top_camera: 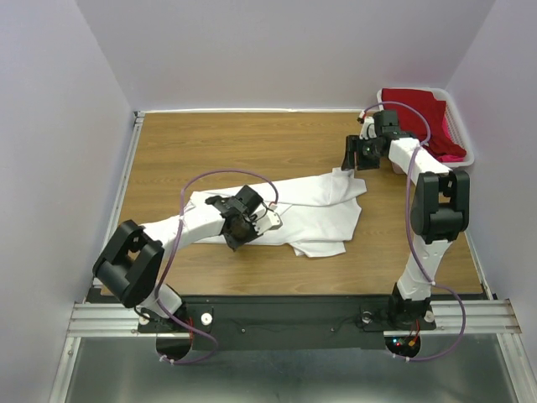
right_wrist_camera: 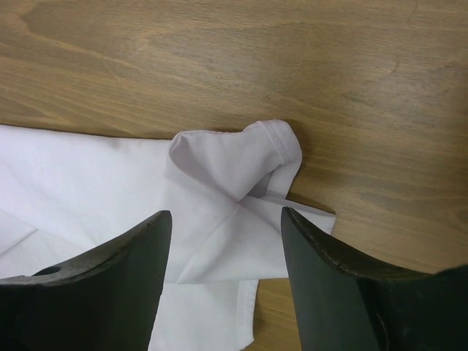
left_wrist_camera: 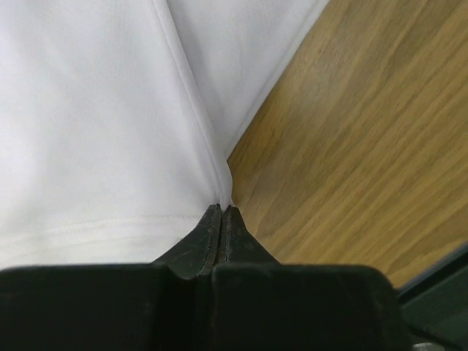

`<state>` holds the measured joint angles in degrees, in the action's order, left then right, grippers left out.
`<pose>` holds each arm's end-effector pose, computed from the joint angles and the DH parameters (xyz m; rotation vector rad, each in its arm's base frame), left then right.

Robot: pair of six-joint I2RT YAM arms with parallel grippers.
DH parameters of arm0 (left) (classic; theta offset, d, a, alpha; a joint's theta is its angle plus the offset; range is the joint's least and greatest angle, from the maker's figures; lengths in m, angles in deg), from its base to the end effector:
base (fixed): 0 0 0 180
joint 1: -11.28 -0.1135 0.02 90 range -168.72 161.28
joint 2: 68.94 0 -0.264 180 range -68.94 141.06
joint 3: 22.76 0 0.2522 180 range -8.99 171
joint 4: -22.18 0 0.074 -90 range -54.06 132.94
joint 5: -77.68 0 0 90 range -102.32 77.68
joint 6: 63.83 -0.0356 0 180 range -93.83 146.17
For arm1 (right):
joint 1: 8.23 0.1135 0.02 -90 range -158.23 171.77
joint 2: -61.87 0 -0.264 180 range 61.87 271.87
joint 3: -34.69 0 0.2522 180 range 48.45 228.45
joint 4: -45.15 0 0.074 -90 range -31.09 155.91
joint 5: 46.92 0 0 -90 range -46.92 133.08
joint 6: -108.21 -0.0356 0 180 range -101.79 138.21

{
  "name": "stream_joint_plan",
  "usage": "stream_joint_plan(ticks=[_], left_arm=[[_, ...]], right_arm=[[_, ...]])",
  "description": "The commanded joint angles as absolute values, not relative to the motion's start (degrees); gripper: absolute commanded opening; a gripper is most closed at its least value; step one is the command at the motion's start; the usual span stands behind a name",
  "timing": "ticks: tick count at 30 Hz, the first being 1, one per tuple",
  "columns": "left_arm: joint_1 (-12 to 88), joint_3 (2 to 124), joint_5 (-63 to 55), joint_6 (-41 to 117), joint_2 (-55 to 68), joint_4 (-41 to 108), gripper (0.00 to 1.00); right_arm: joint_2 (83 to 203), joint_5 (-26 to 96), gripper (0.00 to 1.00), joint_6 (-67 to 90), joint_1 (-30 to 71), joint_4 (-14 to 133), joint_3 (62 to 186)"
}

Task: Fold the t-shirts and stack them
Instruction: Flatten the tshirt out

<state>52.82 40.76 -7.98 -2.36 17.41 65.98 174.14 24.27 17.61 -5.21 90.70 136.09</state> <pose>0.2071 -0.1871 0.1786 1.5906 2.2312 -0.1674 0.4261 0.0340 0.2205 -0.1800 2.5293 0.4434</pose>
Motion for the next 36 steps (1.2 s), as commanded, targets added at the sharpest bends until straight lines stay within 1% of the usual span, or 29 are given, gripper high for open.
stream_joint_plan(ticks=[1,6,15,20,22,24,25,26,27,30,36], left_arm=[[53.0,45.5,-8.2,-3.8,11.0,72.4,0.0],[53.0,50.3,-8.6,-4.8,7.1,76.7,0.0],[51.5,51.1,-10.3,-6.2,6.1,77.3,0.0],[48.6,53.1,-10.7,-7.3,5.2,77.6,0.0],[46.8,54.0,-10.8,-7.8,5.2,77.6,0.0],[45.0,54.8,-10.7,-8.1,5.0,77.3,0.0],[44.5,55.0,-10.7,-8.3,5.0,77.3,0.0],[43.9,55.4,-10.7,-8.3,4.9,77.2,0.0],[43.3,55.6,-10.7,-8.5,5.0,76.7,0.0],[40.4,56.9,-9.7,-8.9,5.1,76.6,0.0],[34.7,60.3,-7.3,-10.6,5.0,77.7,0.0]], right_arm=[[173.8,25.1,0.68,19.5,-5.6,90.3,136.8],[174.1,24.0,0.7,19.3,-5.6,90.6,138.3],[178.0,16.1,0.7,16.5,-5.4,91.7,141.3],[180.6,16.2,0.7,16.8,-5.4,92.0,142.1],[181.7,15.9,0.66,16.8,-5.4,92.2,142.4],[182.3,15.4,0.57,16.8,-5.4,92.2,142.4],[182.3,14.9,0.49,16.7,-5.4,92.3,142.4],[181.9,14.7,0.33,16.6,-5.4,92.3,142.5],[181.7,14.8,0.24,16.7,-5.4,92.4,142.6],[178.7,15.2,0.01,16.9,-5.5,92.6,143.0],[172.0,15.1,0.01,17.2,-8.0,93.8,144.6]])
